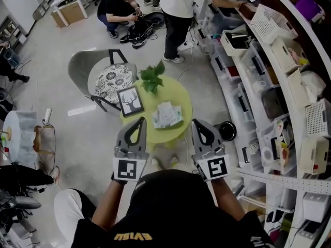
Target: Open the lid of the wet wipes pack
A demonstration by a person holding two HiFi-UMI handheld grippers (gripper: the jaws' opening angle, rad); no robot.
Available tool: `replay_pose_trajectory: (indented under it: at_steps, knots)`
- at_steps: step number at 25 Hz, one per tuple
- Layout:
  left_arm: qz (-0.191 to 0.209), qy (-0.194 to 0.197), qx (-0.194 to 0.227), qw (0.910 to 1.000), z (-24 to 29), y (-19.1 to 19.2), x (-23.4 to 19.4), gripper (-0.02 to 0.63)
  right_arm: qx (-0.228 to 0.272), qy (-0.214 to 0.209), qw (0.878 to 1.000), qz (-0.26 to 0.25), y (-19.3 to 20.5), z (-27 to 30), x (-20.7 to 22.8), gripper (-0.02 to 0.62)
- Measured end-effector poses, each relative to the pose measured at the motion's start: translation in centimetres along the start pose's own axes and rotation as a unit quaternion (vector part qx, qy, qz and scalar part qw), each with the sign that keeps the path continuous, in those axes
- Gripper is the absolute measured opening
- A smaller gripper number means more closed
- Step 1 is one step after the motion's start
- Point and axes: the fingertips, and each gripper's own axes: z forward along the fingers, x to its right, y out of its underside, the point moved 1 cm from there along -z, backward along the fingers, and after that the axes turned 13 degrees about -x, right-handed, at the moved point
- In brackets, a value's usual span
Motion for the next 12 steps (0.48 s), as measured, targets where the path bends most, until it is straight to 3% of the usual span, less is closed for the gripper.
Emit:
replay_pose_trajectory:
  at_steps: [12]
  knots:
    - [0.025, 0.030, -0.002, 0.9992, 0.0, 0.1, 2.1, 0.017, 0.002, 0.005, 0.999, -0.033, -0.4, -0.5, -0.2, 0.002]
